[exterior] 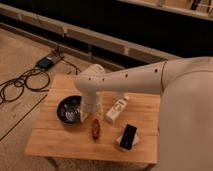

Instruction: Place the pepper in the ceramic bowl

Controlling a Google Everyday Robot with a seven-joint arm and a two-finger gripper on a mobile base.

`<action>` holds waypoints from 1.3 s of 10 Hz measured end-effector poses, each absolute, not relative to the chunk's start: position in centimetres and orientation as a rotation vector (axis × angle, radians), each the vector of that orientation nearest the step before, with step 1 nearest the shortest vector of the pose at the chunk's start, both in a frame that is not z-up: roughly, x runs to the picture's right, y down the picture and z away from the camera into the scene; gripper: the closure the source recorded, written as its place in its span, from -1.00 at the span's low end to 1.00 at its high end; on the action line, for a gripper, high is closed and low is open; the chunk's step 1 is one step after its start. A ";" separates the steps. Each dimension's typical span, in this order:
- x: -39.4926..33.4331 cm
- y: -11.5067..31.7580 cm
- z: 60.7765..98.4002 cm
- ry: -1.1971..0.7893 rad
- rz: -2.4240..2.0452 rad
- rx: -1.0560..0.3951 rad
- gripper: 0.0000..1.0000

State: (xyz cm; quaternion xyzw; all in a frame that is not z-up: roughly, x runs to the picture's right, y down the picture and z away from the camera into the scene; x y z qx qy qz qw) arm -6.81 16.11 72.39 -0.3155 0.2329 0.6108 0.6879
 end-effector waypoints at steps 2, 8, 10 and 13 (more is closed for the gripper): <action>-6.3 18.6 72.8 0.543 1.355 -0.723 -0.30; -5.2 23.7 76.4 0.607 1.335 -0.787 -0.30; -5.2 24.1 78.0 0.605 1.329 -0.800 -0.30; -5.2 24.7 80.2 0.603 1.316 -0.820 -0.30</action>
